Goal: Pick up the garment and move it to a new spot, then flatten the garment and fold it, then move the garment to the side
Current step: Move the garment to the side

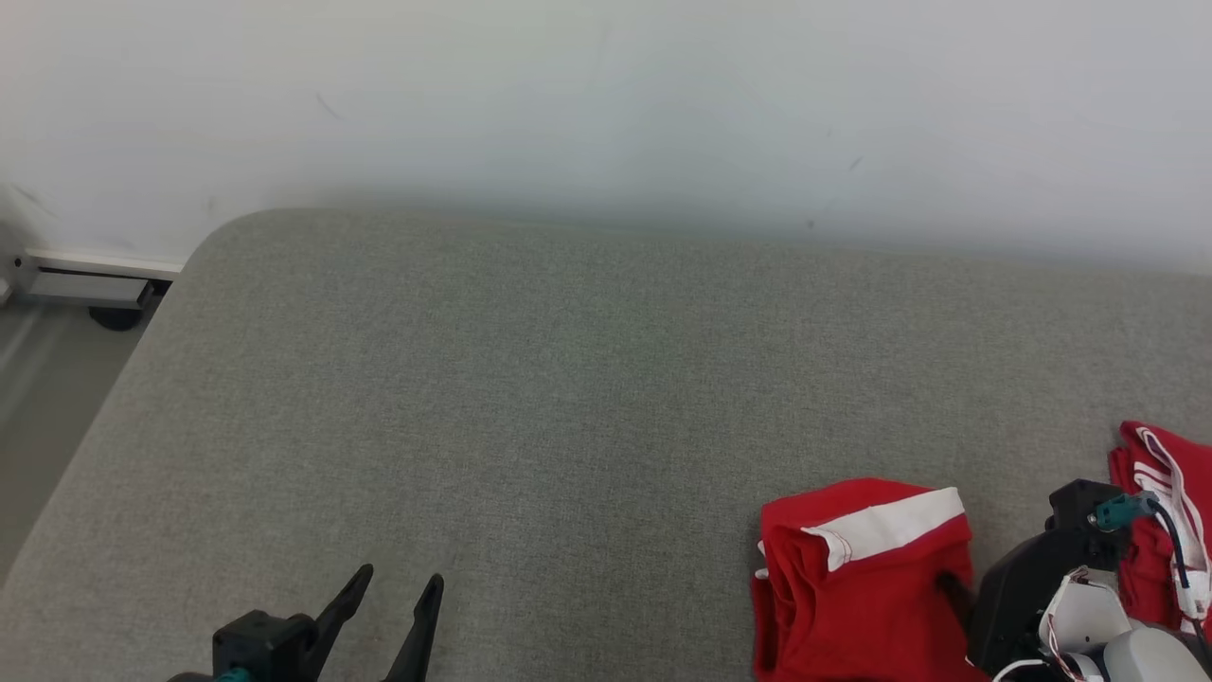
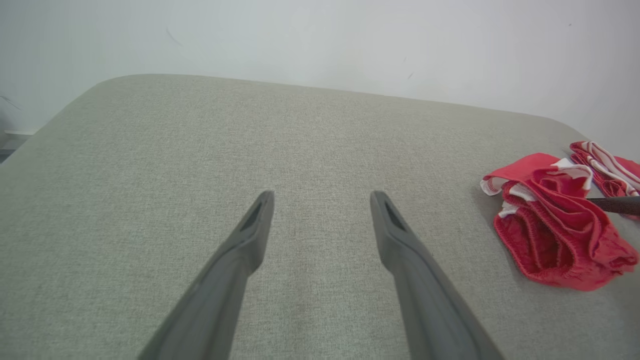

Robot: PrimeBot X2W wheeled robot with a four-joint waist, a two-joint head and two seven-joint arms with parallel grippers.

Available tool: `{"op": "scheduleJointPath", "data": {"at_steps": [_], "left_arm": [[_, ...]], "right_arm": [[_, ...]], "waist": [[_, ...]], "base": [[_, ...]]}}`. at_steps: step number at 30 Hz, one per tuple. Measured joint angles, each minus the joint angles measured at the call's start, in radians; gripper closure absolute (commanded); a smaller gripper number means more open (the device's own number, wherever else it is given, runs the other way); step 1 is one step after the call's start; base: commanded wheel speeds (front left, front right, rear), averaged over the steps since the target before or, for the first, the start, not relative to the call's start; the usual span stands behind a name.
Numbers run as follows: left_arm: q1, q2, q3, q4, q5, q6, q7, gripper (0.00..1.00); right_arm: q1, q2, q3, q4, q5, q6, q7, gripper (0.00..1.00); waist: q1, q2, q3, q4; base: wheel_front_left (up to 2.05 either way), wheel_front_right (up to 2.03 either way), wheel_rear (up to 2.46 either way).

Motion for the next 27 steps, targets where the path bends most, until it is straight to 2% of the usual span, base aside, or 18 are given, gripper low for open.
{"op": "scheduleJointPath", "data": {"at_steps": [7, 9, 10, 12, 13, 17, 21, 24, 27], "left_arm": [[-0.011, 0.003, 0.000, -0.004, 0.000, 0.000, 0.004, 0.00], [-0.018, 0.003, 0.000, -0.005, 0.000, -0.001, 0.004, 0.00], [-0.020, 0.003, 0.000, -0.005, 0.000, -0.001, 0.005, 0.00], [-0.020, 0.003, 0.000, -0.004, 0.000, -0.001, 0.005, 0.00], [-0.020, 0.003, 0.000, -0.004, 0.000, -0.001, 0.005, 0.00], [-0.023, -0.001, -0.001, 0.005, 0.000, -0.001, 0.005, 0.00], [-0.033, -0.008, -0.004, 0.021, 0.000, -0.001, 0.005, 0.00], [-0.034, -0.016, -0.010, 0.030, 0.000, -0.001, 0.005, 0.00], [-0.032, -0.020, -0.012, 0.035, -0.002, -0.001, 0.004, 0.00]], "right_arm": [[-0.027, 0.019, -0.014, 0.056, 0.043, 0.006, 0.019, 0.00], [-0.029, 0.031, -0.025, 0.072, 0.061, 0.006, 0.022, 0.48], [-0.030, 0.034, -0.031, 0.075, 0.068, 0.006, 0.021, 0.56], [-0.037, 0.035, -0.036, 0.083, 0.074, 0.006, 0.021, 0.97], [-0.044, 0.036, -0.035, 0.086, 0.074, 0.006, 0.021, 1.00], [-0.055, 0.035, -0.021, 0.072, 0.074, 0.018, 0.030, 1.00], [-0.079, 0.031, 0.021, 0.015, 0.074, 0.063, 0.054, 1.00], [-0.082, 0.011, 0.031, -0.047, 0.104, 0.109, 0.092, 1.00], [-0.082, -0.030, 0.027, -0.118, 0.113, 0.125, 0.123, 1.00]], "waist": [[0.0000, 0.0000, 0.024, 0.019], [0.0000, 0.0000, 0.030, 0.024], [0.0001, 0.0000, 0.032, 0.026], [0.0000, 0.0000, 0.036, 0.031], [0.0000, 0.0000, 0.037, 0.032], [0.0000, 0.0000, 0.034, 0.036], [0.0000, 0.0000, 0.019, 0.038], [-0.0001, 0.0000, 0.003, 0.040], [-0.0001, 0.0000, -0.016, 0.043]], "base": [[0.00, 0.00, 0.00], [0.00, 0.00, 0.00], [0.00, 0.00, 0.00], [0.00, 0.00, 0.00], [0.00, 0.00, 0.00], [0.00, 0.00, 0.00], [0.00, 0.00, 0.00], [0.00, 0.00, 0.00], [0.00, 0.00, 0.00]]}}
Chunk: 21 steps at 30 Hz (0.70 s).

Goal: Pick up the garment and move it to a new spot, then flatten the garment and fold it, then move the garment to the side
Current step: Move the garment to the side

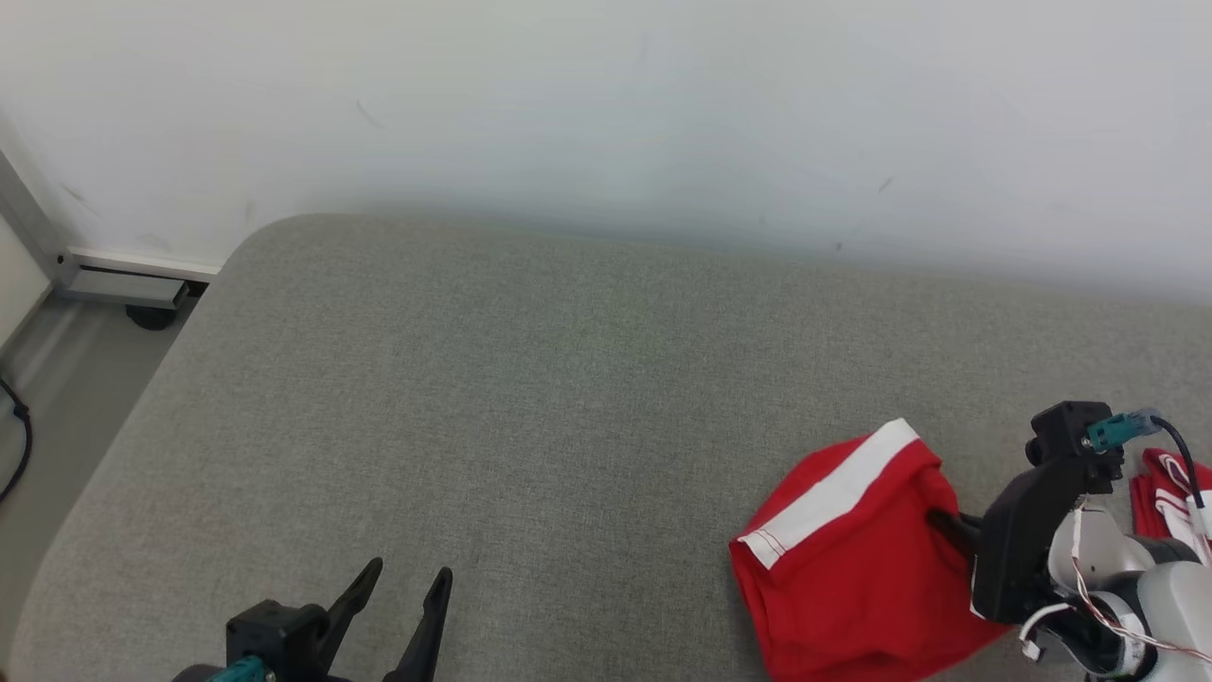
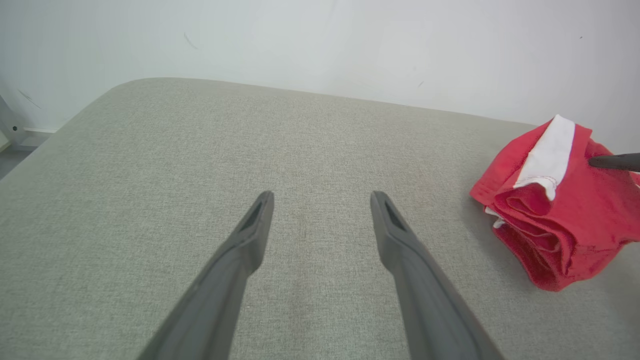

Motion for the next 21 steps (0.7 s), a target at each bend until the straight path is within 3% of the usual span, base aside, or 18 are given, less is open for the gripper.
{"op": "scheduleJointPath", "data": {"at_steps": [3, 10, 21], "left_arm": [[0.021, 0.000, 0.001, 0.004, -0.004, 0.001, -0.001, 0.00], [0.070, 0.010, 0.018, -0.007, -0.007, 0.010, -0.010, 0.00], [0.075, 0.007, 0.010, -0.019, -0.009, 0.009, -0.018, 0.00]], "right_arm": [[0.058, -0.066, 0.015, -0.057, -0.001, 0.032, 0.092, 1.00], [0.091, -0.102, -0.006, -0.136, 0.024, 0.029, 0.207, 1.00], [0.015, -0.175, -0.110, -0.167, -0.026, -0.083, 0.241, 1.00]], "waist": [[0.0000, 0.0000, -0.026, 0.003], [-0.0001, 0.0000, -0.051, -0.006], [0.0000, 0.0000, -0.045, -0.037]], "base": [[0.00, 0.00, 0.00], [0.00, 0.00, 0.00], [0.00, 0.00, 0.00]]}}
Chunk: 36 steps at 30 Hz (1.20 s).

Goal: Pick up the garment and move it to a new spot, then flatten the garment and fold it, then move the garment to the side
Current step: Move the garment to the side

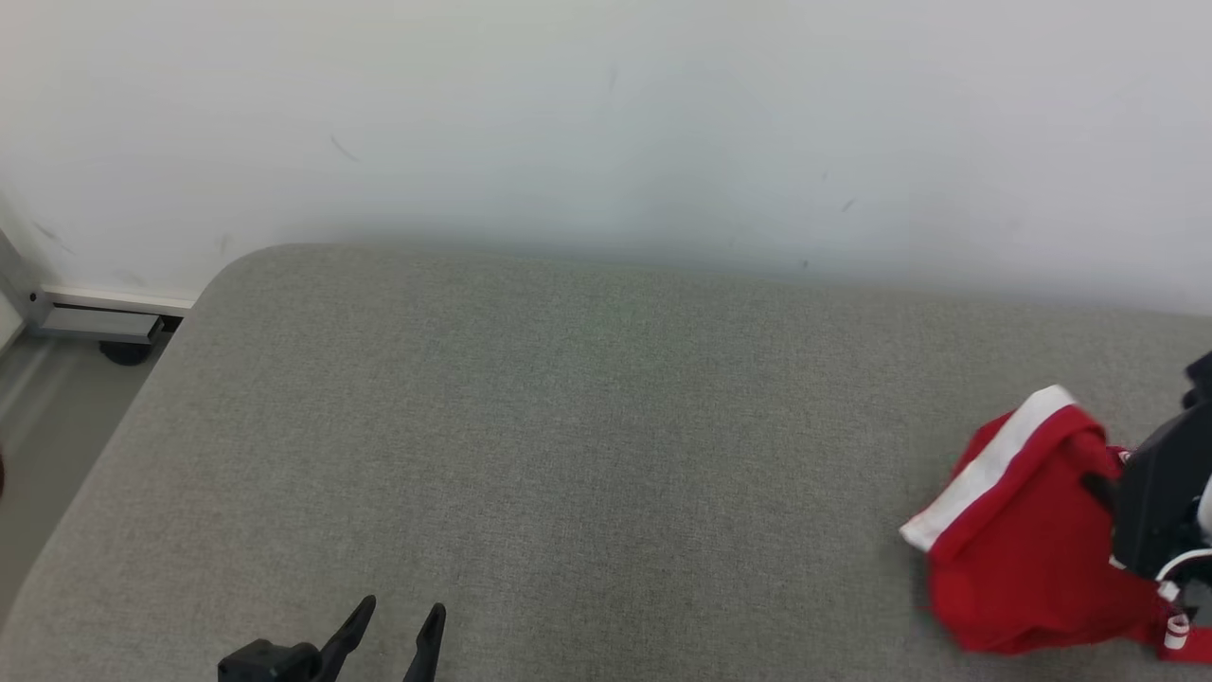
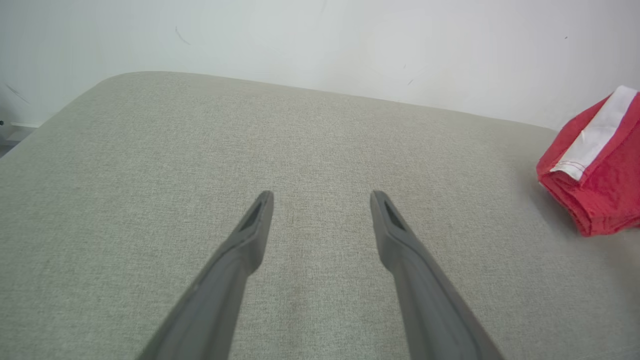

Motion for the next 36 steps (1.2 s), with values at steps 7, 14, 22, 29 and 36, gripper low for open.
{"op": "scheduleJointPath", "data": {"at_steps": [7, 14, 22, 29, 36], "left_arm": [[-0.002, 0.000, -0.004, -0.002, 0.000, -0.008, 0.000, 0.00], [-0.002, 0.011, 0.000, -0.008, 0.000, -0.008, 0.001, 0.00], [-0.016, 0.018, 0.000, -0.025, 0.000, -0.010, 0.009, 0.00], [-0.023, 0.027, 0.003, -0.037, 0.001, -0.010, 0.010, 0.00], [-0.047, 0.031, 0.002, -0.042, 0.003, -0.017, 0.019, 0.00]], "right_arm": [[-0.013, -0.039, -0.068, 0.013, -0.031, -0.040, 0.010, 1.00], [-0.036, -0.038, -0.116, 0.025, -0.032, -0.052, -0.002, 1.00], [-0.071, -0.023, -0.146, 0.008, -0.063, -0.061, -0.038, 1.00], [-0.039, -0.049, -0.201, 0.040, -0.133, -0.069, -0.074, 1.00], [-0.038, -0.075, -0.247, 0.094, -0.193, -0.069, -0.117, 1.00]], "waist": [[0.0000, 0.0000, 0.010, -0.001], [0.0000, 0.0000, 0.022, 0.003], [0.0001, 0.0000, 0.050, 0.005], [0.0002, 0.0000, 0.084, 0.003], [0.0002, 0.0000, 0.112, -0.009]], "base": [[0.00, 0.00, 0.00], [0.00, 0.00, 0.00], [0.00, 0.00, 0.00], [0.00, 0.00, 0.00], [0.00, 0.00, 0.00]]}}
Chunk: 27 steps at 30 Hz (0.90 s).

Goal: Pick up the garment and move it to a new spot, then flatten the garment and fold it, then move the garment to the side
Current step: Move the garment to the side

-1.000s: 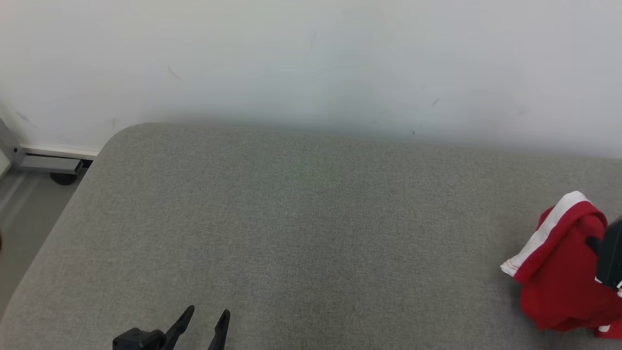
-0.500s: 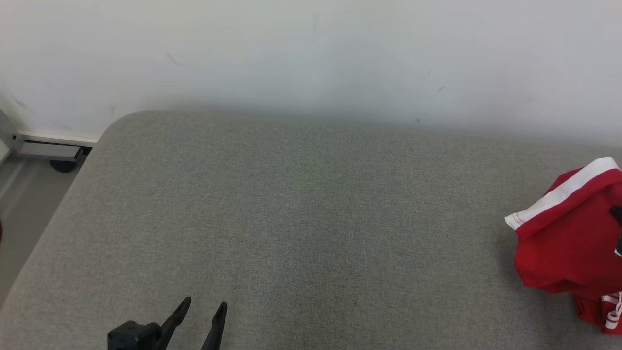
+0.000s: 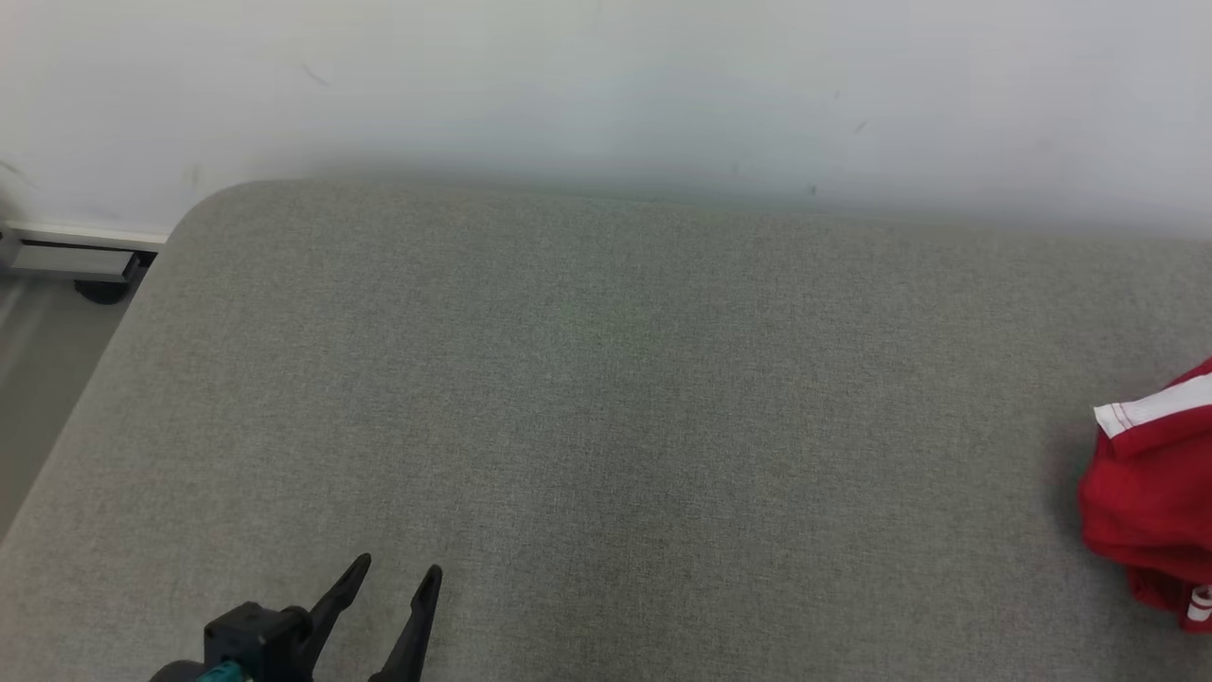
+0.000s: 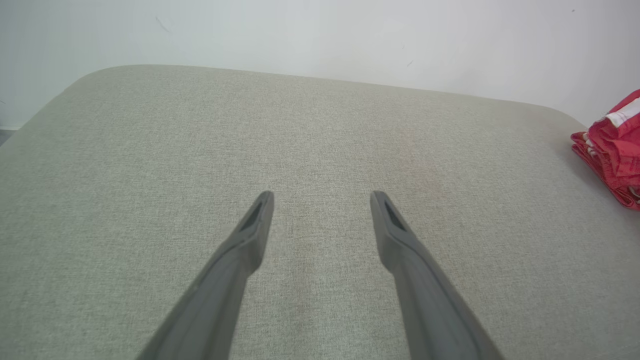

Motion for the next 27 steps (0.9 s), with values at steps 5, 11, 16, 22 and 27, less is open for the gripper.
{"op": "scheduleJointPath", "data": {"at_steps": [5, 11, 16, 22, 27], "left_arm": [[-0.013, 0.004, -0.003, -0.007, 0.000, -0.001, 0.008, 0.00], [-0.024, 0.008, -0.012, -0.012, 0.005, -0.010, 0.017, 0.00], [-0.048, 0.009, -0.020, -0.015, 0.008, -0.019, 0.025, 0.00], [-0.052, 0.010, -0.019, -0.014, 0.008, -0.019, 0.031, 0.00], [-0.054, 0.009, -0.018, -0.006, 0.008, -0.018, 0.034, 0.00]], "right_arm": [[0.023, -0.028, -0.008, 0.041, -0.068, 0.000, -0.041, 1.00], [0.030, -0.042, -0.010, 0.090, -0.130, 0.000, -0.104, 1.00], [0.039, -0.042, -0.026, 0.131, -0.181, -0.001, -0.162, 0.00], [-0.001, -0.042, -0.012, 0.171, -0.186, -0.001, -0.244, 0.00], [-0.041, -0.037, 0.010, 0.221, -0.182, 0.001, -0.308, 0.00]], "waist": [[0.0000, 0.0000, 0.013, -0.008], [0.0000, 0.0000, 0.034, -0.010], [-0.0001, 0.0000, 0.052, -0.001], [-0.0001, 0.0000, 0.065, 0.009], [0.0000, 0.0001, 0.063, 0.011]], "base": [[0.00, 0.00, 0.00], [0.00, 0.00, 0.00], [0.00, 0.00, 0.00], [0.00, 0.00, 0.00], [0.00, 0.00, 0.00]]}}
